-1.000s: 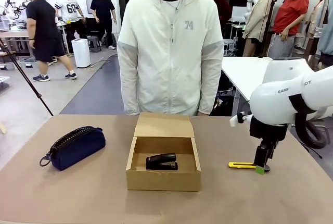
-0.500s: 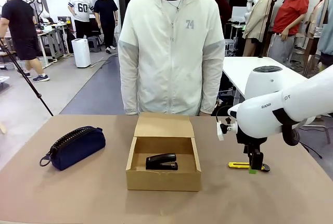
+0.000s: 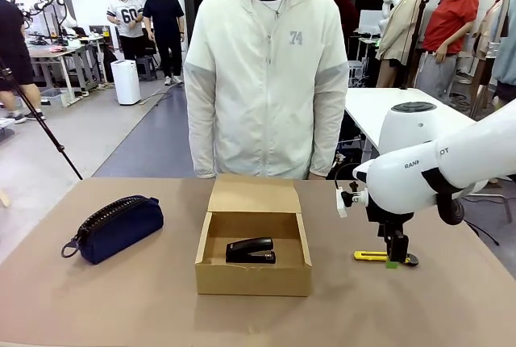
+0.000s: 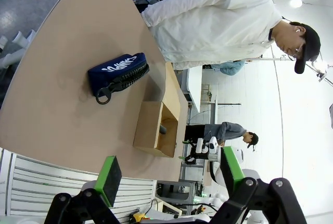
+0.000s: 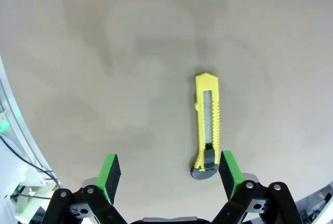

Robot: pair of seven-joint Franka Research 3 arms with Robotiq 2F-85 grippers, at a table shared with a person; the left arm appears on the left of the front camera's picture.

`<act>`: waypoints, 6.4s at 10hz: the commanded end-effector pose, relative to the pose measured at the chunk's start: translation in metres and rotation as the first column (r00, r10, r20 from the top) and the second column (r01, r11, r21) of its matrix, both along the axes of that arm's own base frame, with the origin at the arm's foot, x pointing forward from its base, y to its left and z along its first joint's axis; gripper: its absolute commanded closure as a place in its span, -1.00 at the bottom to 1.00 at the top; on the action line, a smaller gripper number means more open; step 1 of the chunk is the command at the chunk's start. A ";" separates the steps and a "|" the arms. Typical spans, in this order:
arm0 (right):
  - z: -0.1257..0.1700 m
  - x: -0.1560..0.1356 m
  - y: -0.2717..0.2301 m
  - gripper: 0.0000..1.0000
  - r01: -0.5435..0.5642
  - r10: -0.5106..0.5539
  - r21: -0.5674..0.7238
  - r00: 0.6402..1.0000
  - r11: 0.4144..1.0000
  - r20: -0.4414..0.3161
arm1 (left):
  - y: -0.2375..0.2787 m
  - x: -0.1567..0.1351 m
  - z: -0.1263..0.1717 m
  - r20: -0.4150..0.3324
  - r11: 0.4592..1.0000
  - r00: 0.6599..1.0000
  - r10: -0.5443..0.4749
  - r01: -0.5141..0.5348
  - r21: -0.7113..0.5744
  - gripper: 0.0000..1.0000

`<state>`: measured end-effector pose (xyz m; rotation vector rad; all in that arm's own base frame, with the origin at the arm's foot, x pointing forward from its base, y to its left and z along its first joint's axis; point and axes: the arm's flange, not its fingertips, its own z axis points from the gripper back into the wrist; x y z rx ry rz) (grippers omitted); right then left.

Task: Pack the items into the box.
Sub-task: Pick up the item indicated by the person and place it inside the Mailer Box.

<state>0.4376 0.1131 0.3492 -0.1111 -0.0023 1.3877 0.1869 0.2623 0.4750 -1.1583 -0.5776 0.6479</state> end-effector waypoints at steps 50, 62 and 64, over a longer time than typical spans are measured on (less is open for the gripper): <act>0.079 0.076 0.283 1.00 -0.389 0.388 -0.015 0.920 0.921 -0.064 | 0.001 0.000 0.000 0.025 1.000 1.000 -0.002 0.002 -0.002 -1.00; 0.001 0.055 0.296 -1.00 -0.304 0.305 0.037 0.931 0.952 -0.202 | 0.001 0.000 0.000 0.025 1.000 1.000 -0.002 0.002 -0.002 -1.00; 0.001 0.054 0.296 -1.00 -0.302 0.303 0.037 0.933 0.953 -0.195 | 0.001 0.000 0.000 0.025 1.000 1.000 -0.002 0.002 -0.002 -1.00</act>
